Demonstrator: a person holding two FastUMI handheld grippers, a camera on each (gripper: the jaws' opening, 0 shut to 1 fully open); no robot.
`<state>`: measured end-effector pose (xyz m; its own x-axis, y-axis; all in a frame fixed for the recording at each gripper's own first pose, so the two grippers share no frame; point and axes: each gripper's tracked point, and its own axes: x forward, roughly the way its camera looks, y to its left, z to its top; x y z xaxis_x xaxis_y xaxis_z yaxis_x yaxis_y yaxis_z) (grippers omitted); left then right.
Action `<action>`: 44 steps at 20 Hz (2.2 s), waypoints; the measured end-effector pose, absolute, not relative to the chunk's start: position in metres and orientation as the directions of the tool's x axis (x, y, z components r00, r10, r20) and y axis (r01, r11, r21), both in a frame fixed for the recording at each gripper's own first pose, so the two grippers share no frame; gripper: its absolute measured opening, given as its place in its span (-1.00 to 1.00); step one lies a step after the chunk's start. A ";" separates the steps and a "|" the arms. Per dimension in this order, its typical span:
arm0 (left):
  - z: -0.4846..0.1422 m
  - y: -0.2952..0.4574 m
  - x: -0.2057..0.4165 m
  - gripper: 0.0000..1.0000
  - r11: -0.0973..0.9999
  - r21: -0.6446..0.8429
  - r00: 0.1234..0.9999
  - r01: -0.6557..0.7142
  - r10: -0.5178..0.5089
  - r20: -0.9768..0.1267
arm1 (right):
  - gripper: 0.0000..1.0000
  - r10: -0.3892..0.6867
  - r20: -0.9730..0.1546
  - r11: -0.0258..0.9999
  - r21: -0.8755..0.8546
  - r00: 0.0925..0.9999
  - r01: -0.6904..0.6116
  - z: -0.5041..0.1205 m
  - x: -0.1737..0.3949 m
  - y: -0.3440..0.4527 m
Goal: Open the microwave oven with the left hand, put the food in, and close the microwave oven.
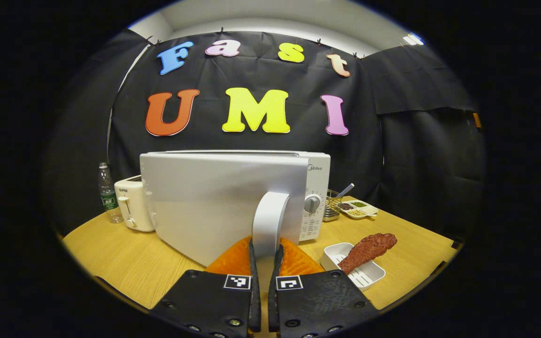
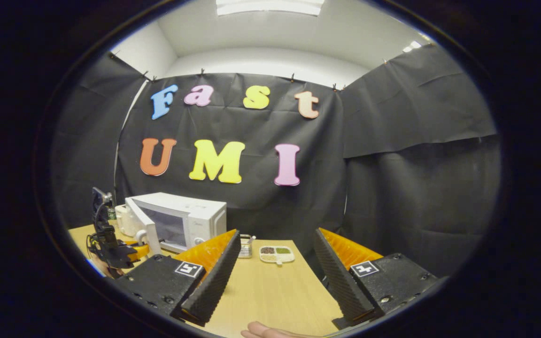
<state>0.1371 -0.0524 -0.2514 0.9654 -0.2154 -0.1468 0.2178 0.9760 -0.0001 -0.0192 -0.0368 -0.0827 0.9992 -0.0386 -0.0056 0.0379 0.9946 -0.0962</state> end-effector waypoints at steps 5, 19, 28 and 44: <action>-0.251 -0.004 0.097 -0.67 0.979 -0.007 0.969 0.202 -0.201 -0.146 | 0.99 -0.008 -0.013 0.994 -0.110 1.000 0.007 -0.088 -0.020 -0.006; -0.209 0.144 -0.010 0.85 1.000 -0.031 0.991 0.004 -0.008 -0.130 | 0.99 0.028 -0.119 0.994 -0.105 0.992 -0.041 -0.127 0.012 0.020; -0.142 0.125 -0.009 0.86 0.998 0.007 0.994 -0.066 0.067 -0.084 | 0.99 0.133 -0.290 0.984 -0.079 0.948 -0.162 -0.168 0.088 0.023; -0.076 0.071 0.036 0.85 0.999 0.006 0.997 -0.052 0.052 0.052 | 0.48 0.585 -0.701 0.811 0.517 0.408 -0.273 -0.318 0.143 0.059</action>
<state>0.0360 0.0707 -0.0758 0.9973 0.0516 0.0523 -0.0520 0.9986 0.0062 0.1426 0.0587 -0.3175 0.4079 0.5846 -0.7013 -0.2732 0.8111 0.5172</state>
